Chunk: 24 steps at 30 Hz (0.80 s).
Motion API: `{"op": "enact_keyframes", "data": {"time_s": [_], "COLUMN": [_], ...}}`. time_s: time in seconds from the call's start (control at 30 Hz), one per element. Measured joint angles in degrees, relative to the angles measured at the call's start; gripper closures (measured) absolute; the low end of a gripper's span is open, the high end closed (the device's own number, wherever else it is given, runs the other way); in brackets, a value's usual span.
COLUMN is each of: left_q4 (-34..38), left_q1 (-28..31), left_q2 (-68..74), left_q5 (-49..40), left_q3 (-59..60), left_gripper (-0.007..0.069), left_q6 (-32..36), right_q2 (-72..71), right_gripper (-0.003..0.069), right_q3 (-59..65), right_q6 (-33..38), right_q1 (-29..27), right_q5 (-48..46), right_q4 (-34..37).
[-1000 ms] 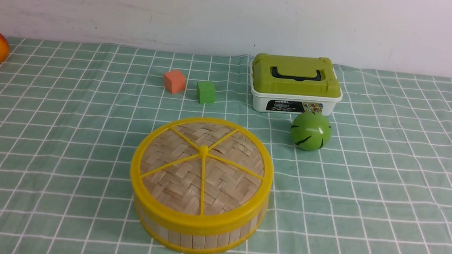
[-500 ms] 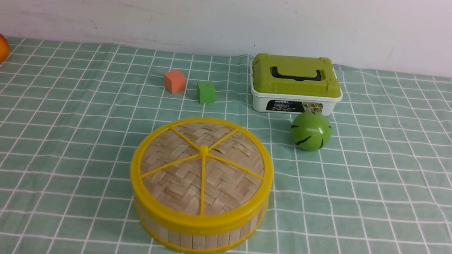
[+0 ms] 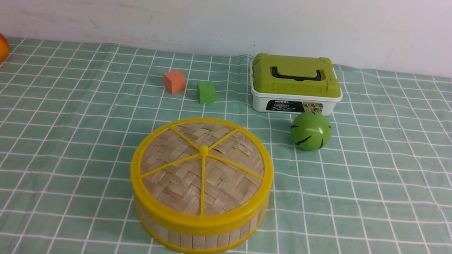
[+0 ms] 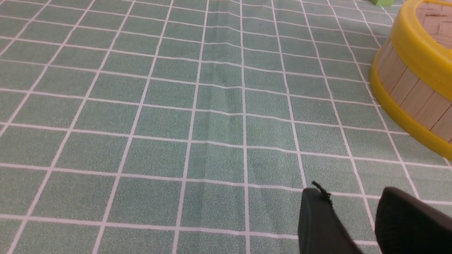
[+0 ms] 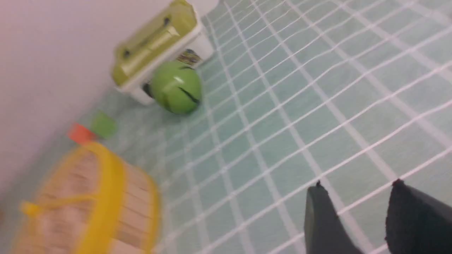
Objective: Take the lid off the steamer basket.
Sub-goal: Use the right arm to lift the lid of the steamer
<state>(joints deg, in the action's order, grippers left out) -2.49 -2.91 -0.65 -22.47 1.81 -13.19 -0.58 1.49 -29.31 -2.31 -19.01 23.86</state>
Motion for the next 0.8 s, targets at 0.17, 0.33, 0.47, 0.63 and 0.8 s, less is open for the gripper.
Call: {"op": "enact_keyframes", "data": {"time_s": [0.17,0.33,0.47,0.63,0.8], "left_q4": [0.00,0.00,0.00,0.00,0.00], "left_q1": [0.00,0.00,0.00,0.00,0.00], "left_q2": [0.00,0.00,0.00,0.00,0.00], "left_q5": [0.00,0.00,0.00,0.00,0.00], "left_q3": [0.00,0.00,0.00,0.00,0.00], "left_gripper": [0.0386,0.0386,0.0386,0.0386,0.0386], "left_q6": [0.00,0.00,0.00,0.00,0.00], "right_q2": [0.00,0.00,0.00,5.40,26.54], "right_gripper": [0.0418,0.0418,0.0418,0.0494,0.0666], "right_q3": [0.00,0.00,-1.28,-15.30,-39.63], "right_q6": [-4.67,-2.99,5.20,24.66,43.69], "right_q1": [0.00,0.00,0.00,0.00,0.00], "right_q5": [0.30,1.38,0.40,-6.66,-28.91], "right_q4": [11.63,11.57,11.26,8.06,3.10]}}
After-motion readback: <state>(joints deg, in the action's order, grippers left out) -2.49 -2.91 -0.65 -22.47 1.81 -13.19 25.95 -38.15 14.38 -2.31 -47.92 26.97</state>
